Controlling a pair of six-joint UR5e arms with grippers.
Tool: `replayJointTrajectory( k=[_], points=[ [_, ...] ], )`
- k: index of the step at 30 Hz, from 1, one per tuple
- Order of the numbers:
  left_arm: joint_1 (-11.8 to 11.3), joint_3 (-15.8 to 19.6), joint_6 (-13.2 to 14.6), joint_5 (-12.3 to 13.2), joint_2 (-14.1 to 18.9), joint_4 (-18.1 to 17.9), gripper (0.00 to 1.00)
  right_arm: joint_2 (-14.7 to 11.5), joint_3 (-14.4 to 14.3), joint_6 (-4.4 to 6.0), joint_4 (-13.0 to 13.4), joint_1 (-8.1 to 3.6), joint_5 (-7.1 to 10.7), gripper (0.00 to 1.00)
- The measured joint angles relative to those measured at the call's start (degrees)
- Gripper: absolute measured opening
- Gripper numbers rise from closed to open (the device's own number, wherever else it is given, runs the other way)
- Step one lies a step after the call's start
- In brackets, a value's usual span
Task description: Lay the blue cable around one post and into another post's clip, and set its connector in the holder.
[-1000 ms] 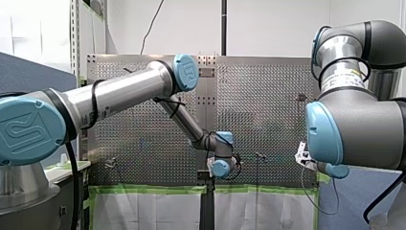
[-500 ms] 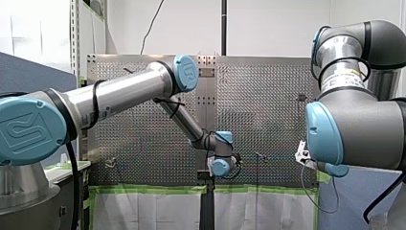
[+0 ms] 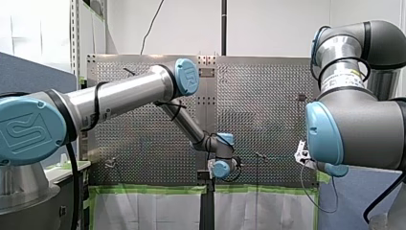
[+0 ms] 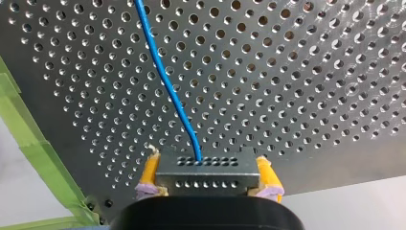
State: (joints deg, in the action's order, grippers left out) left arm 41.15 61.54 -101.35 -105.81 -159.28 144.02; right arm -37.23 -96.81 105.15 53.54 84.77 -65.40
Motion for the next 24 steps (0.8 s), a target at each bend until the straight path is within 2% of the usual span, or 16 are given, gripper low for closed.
replayJointTrajectory(
  k=[1,2,3,4,5,13,20,24],
  points=[
    [0.03,0.01,0.08,-0.03,0.00,0.09,0.53,0.00,0.00,-0.01,0.00,0.02,0.00,0.00],
    [0.05,0.02,0.16,-0.02,0.00,0.16,0.74,0.00,0.00,-0.01,0.00,0.05,0.00,0.00],
    [0.11,0.02,0.29,0.05,0.00,0.24,0.88,0.00,0.00,-0.01,-0.01,0.06,0.00,0.00],
    [0.17,0.01,0.43,0.13,0.00,0.29,0.88,0.00,0.00,-0.02,-0.01,0.07,0.00,0.00],
    [0.24,0.00,0.64,0.19,0.00,0.34,1.00,0.00,0.00,-0.02,-0.01,0.08,0.00,0.00],
    [0.50,1.08,1.62,-0.68,0.72,2.33,1.00,0.07,-0.01,-0.07,-0.04,0.13,0.00,0.00],
    [0.66,4.24,4.28,-0.77,3.70,2.74,1.00,1.11,0.00,-0.25,0.08,0.53,-0.01,0.00],
    [0.94,6.27,5.17,-0.57,5.73,1.68,1.00,1.50,-0.01,-0.34,0.05,0.67,-0.02,0.00]
  ],
)
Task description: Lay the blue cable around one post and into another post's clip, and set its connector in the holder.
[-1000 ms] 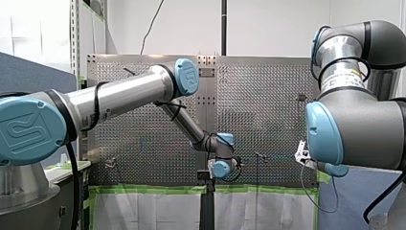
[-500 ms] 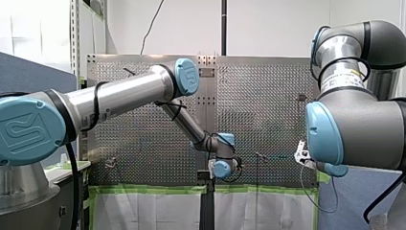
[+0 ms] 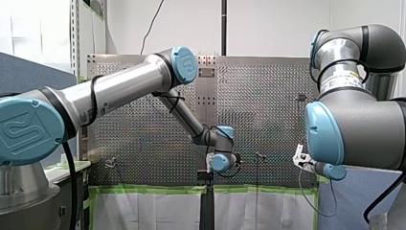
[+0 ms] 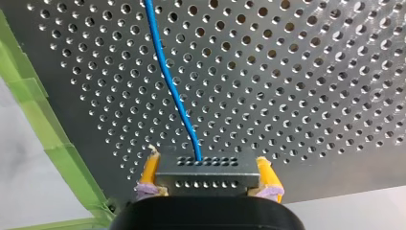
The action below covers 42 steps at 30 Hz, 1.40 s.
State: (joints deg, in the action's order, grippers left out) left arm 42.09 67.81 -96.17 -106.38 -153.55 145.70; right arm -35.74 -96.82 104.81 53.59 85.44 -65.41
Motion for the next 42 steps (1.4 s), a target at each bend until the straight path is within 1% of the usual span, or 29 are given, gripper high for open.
replayJointTrajectory(
  k=[3,6,11,15,20,25,30,42],
  points=[
    [0.37,1.62,0.31,0.06,1.42,-0.37,1.00,0.08,0.01,-0.04,-0.10,0.02,-0.02,0.00],
    [1.04,3.30,0.57,0.12,2.09,0.06,1.00,0.11,0.01,-0.04,-0.14,0.03,-0.02,0.00],
    [2.65,5.66,0.92,0.71,2.34,1.53,1.00,0.16,0.05,-0.04,-0.20,0.04,-0.04,0.00],
    [4.41,7.39,1.17,1.15,2.35,2.12,1.00,0.17,0.06,0.03,-0.16,0.04,-0.07,0.00],
    [5.51,7.88,1.24,1.07,2.88,2.23,1.00,0.17,0.05,0.19,-0.04,0.04,-0.01,0.00],
    [6.34,7.91,1.26,0.04,4.76,2.29,1.00,0.17,0.03,0.32,0.09,0.04,0.15,0.00],
    [6.91,7.86,1.22,-0.24,6.41,2.25,1.00,0.17,0.05,0.46,0.12,0.04,0.19,0.00],
    [7.60,7.84,0.35,-0.36,6.72,2.75,1.00,0.18,0.04,0.91,0.13,0.06,-0.05,0.00]
  ],
)
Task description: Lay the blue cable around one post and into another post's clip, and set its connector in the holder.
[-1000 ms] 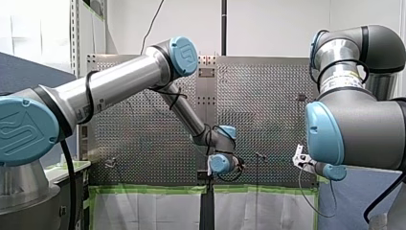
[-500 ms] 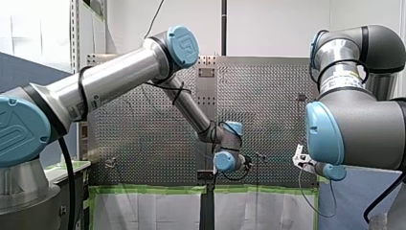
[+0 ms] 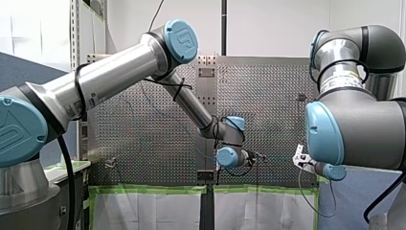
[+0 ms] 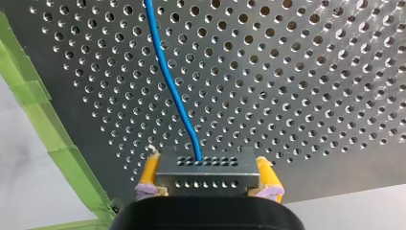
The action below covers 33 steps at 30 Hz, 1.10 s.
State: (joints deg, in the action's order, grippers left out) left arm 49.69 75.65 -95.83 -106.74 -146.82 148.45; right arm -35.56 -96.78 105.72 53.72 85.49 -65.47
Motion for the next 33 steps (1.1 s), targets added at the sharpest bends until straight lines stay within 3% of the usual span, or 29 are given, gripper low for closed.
replayJointTrajectory(
  k=[11,27,33],
  points=[
    [0.05,0.00,-0.43,-0.24,-0.02,0.20,1.00,0.00,0.03,0.03,-0.40,0.30,0.14,0.00],
    [0.16,0.00,-5.56,-7.25,0.01,2.30,1.00,0.00,0.04,0.03,-0.20,0.60,0.16,0.00],
    [0.21,0.00,-6.02,-8.15,0.00,2.38,1.00,0.00,0.04,0.03,-0.16,0.61,0.16,0.00]
  ],
)
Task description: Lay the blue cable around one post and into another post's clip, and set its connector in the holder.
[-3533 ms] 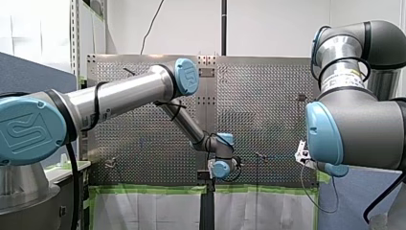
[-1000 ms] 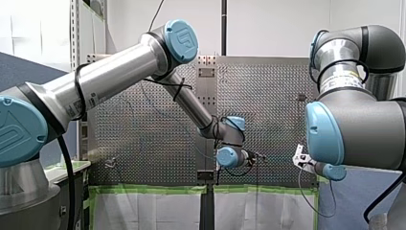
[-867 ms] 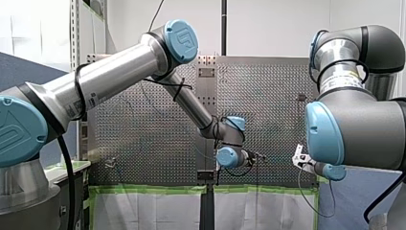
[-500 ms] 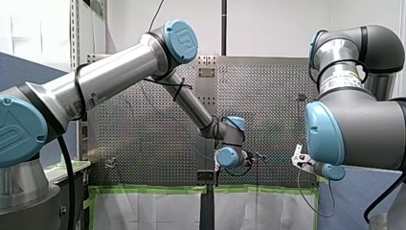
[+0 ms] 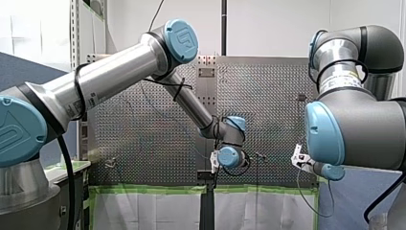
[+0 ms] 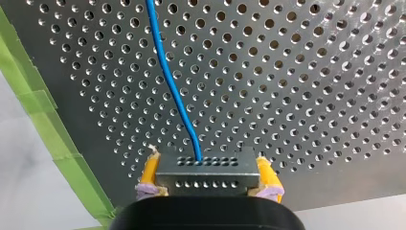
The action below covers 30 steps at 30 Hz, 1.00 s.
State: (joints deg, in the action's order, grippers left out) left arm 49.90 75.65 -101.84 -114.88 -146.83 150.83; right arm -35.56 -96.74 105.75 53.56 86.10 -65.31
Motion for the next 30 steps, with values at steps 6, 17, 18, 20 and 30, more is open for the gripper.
replayJointTrajectory(
  k=[6,17,18,20,30],
  points=[
    [-0.02,0.00,-0.07,-0.11,0.00,0.01,1.00,0.00,-0.01,0.00,0.05,-0.01,0.00,0.00],
    [-0.09,0.00,-0.10,-0.14,0.00,0.01,1.00,0.01,-0.02,0.00,0.02,0.01,0.05,0.00],
    [-0.10,0.00,-0.10,-0.16,0.00,0.01,1.00,0.00,-0.02,0.00,0.01,0.01,0.06,0.00],
    [-0.11,0.00,-0.11,-0.18,0.01,0.01,1.00,0.00,-0.01,0.00,-0.02,0.01,0.07,0.00],
    [-0.03,0.40,-0.09,-0.92,0.32,0.83,1.00,0.00,-0.01,0.00,0.01,0.07,0.10,0.00]
  ],
)
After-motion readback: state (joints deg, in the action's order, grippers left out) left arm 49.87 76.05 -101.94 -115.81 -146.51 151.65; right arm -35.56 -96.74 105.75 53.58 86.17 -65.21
